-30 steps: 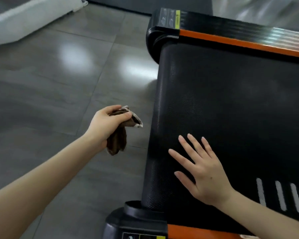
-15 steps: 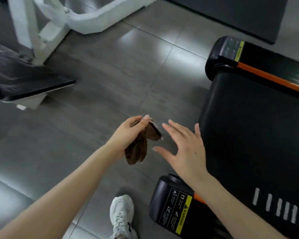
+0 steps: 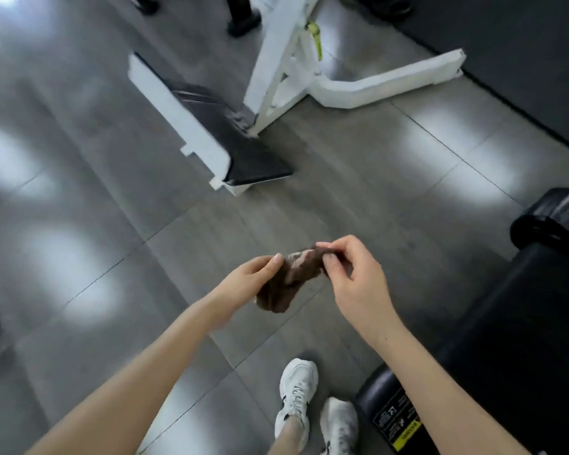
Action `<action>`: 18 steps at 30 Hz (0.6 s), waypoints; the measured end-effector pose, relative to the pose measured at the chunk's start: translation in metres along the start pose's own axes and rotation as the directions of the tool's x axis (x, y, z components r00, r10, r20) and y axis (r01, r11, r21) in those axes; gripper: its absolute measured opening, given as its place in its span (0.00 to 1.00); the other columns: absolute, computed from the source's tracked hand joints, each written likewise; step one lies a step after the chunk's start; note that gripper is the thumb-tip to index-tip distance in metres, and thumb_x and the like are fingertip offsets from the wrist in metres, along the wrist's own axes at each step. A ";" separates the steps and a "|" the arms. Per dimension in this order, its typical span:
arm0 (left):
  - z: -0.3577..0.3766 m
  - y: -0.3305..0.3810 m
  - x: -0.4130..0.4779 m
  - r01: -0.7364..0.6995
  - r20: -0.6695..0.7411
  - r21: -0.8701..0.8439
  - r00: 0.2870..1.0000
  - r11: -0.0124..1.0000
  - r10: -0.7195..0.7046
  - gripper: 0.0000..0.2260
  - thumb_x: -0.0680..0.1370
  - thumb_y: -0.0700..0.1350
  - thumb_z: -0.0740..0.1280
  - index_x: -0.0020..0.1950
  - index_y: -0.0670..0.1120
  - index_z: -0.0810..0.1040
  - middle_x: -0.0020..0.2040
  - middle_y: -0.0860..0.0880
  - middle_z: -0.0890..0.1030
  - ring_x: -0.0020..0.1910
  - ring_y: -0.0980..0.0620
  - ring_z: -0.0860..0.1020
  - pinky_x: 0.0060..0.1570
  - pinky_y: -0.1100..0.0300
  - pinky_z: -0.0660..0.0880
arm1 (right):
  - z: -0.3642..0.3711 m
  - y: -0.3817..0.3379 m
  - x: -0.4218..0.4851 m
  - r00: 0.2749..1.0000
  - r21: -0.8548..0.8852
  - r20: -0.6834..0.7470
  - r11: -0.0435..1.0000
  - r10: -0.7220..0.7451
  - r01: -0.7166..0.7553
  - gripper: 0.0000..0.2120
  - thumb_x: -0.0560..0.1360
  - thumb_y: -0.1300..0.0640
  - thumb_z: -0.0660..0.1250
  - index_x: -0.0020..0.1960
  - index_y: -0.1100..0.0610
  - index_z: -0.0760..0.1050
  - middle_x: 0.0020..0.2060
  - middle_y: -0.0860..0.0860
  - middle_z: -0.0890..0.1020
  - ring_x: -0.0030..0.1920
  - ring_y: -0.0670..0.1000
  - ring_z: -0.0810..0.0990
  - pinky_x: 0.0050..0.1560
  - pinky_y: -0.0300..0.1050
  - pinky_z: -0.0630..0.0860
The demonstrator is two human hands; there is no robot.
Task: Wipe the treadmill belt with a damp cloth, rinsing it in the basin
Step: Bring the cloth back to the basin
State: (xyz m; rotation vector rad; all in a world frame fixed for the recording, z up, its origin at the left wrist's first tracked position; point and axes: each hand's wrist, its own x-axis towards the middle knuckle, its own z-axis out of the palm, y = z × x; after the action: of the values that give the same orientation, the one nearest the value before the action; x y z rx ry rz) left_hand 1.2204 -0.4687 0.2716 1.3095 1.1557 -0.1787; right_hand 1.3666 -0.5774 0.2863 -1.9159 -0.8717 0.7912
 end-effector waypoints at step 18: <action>-0.218 -0.111 -0.194 -0.097 -0.711 0.273 0.650 0.957 0.269 0.23 0.66 0.63 0.68 0.57 0.55 0.81 0.58 0.56 0.78 0.57 0.52 0.75 0.55 0.61 0.66 | 0.206 -0.221 -0.015 0.819 -0.118 0.567 0.975 -0.090 0.189 0.07 0.75 0.60 0.67 0.40 0.50 0.74 0.33 0.43 0.79 0.40 0.46 0.78 0.45 0.49 0.75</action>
State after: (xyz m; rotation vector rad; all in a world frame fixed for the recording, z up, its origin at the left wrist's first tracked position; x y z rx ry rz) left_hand 0.9313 -0.4212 0.3795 1.7585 1.7094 0.4559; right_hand 1.1377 -0.4138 0.3968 -1.7504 -1.4618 1.2548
